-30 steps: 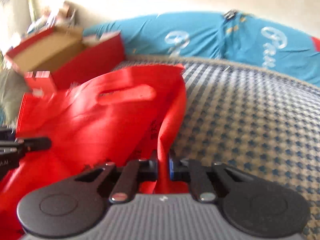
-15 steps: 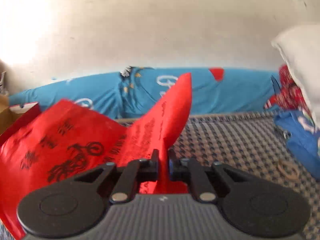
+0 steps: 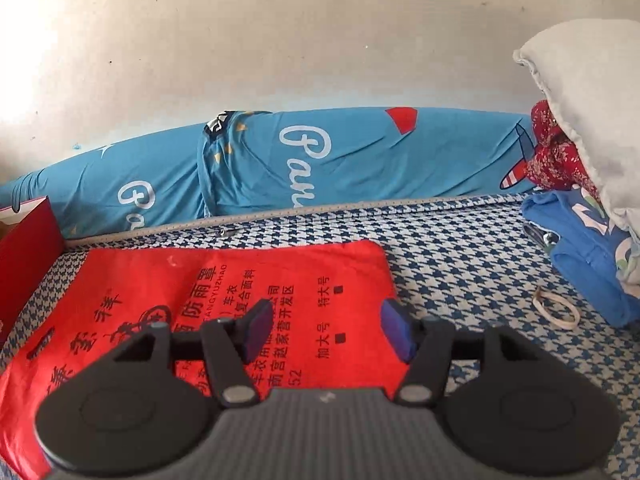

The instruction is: Fold shopping bag

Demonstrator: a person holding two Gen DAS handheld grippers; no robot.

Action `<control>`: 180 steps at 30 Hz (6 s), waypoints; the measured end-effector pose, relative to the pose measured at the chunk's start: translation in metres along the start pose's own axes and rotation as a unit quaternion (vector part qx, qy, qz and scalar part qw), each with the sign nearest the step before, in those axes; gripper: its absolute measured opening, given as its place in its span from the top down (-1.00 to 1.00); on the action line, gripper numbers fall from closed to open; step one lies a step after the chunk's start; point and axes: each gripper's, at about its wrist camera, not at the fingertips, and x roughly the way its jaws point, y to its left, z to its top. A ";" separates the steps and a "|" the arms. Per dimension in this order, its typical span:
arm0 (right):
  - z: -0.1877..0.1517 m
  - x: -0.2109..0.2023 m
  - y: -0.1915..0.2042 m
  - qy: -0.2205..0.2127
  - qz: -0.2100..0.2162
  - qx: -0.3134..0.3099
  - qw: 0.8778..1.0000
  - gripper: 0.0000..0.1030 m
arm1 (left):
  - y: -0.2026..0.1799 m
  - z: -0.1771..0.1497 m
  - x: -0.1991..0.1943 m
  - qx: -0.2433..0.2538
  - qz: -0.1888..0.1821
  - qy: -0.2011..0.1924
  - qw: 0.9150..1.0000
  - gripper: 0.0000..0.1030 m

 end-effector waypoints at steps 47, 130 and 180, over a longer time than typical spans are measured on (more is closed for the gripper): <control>-0.029 0.030 -0.054 0.101 -0.078 0.064 0.990 0.89 | -0.123 -0.031 0.047 0.153 -0.168 0.038 0.973 0.29; -0.083 -0.055 -0.058 0.066 -0.141 0.153 0.976 0.04 | -0.064 -0.008 0.056 0.116 -0.132 0.035 0.984 -0.11; -0.069 0.025 0.016 0.174 0.021 -0.068 0.982 -0.98 | -0.041 -0.001 0.092 0.069 -0.055 0.041 0.995 -0.83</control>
